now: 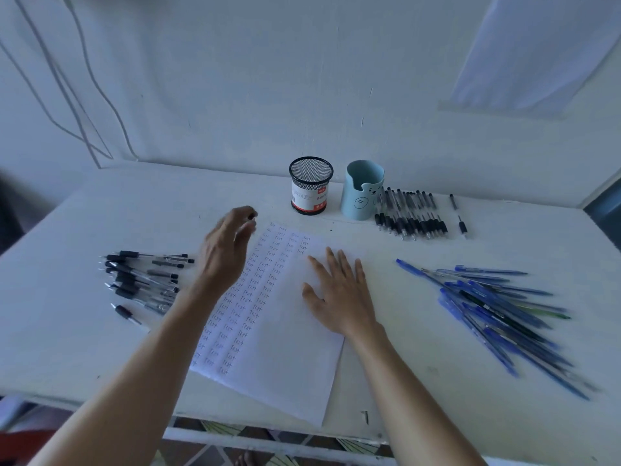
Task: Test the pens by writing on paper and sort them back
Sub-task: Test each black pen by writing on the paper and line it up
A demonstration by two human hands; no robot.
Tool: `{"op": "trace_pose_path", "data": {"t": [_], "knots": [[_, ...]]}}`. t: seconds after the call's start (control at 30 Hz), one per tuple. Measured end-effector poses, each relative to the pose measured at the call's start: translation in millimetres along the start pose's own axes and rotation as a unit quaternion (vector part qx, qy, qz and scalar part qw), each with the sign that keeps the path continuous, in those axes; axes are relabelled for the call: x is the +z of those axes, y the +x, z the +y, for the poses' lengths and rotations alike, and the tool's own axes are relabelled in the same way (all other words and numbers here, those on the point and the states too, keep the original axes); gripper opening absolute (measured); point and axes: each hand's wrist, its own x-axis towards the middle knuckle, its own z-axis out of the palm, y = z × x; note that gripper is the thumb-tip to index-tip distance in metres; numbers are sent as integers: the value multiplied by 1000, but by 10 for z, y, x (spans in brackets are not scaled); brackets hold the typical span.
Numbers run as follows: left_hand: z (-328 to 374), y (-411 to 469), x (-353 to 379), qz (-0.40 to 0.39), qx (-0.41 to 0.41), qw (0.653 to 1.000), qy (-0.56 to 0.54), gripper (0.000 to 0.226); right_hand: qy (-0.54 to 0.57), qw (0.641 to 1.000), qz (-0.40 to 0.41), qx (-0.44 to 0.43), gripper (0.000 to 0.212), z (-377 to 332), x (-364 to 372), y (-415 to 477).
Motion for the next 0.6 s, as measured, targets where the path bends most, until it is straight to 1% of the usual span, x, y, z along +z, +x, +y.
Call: {"op": "trace_pose_path", "data": {"t": [0.07, 0.1, 0.13, 0.17, 0.2, 0.23, 0.3, 0.37, 0.47, 0.5, 0.53, 0.57, 0.6], "knots": [[144, 13, 41, 14, -89, 992, -88, 21, 1, 1000, 4, -1, 85, -6, 1, -5], [193, 26, 53, 12, -135, 978, -157, 27, 5, 1000, 6, -2, 88, -9, 8, -6], [218, 44, 65, 8, -177, 954, -242, 37, 10, 1000, 7, -1, 89, -9, 19, -5], [246, 56, 75, -2, -216, 923, -320, 48, 14, 1000, 9, 2, 87, -7, 23, -5], [275, 65, 88, -14, -243, 894, -377, 53, 16, 1000, 10, 5, 83, -5, 24, -4], [310, 68, 98, -23, -257, 874, -412, 51, 15, 1000, 9, 7, 78, 0, 25, -3], [363, 77, 129, -30, -275, 850, -448, 41, 16, 1000, 6, 9, 70, 8, 25, 3], [385, 104, 148, -15, -307, 827, -471, 42, 21, 1000, 4, 8, 69, 16, 15, 4], [367, 137, 164, 16, -353, 756, -551, 45, 21, 1000, -6, 5, 65, 36, -16, 4], [357, 145, 165, 20, -358, 740, -568, 50, 22, 1000, -12, 5, 66, 42, -29, 1], [339, 157, 174, 24, -362, 740, -567, 52, 23, 1000, -16, 4, 67, 46, -40, -5], [325, 170, 194, 32, -364, 753, -548, 46, 23, 1000, -17, 3, 68, 49, -50, -11], [303, 173, 222, 41, -360, 773, -520, 31, 23, 1000, -15, 1, 68, 46, -58, -22]]}}
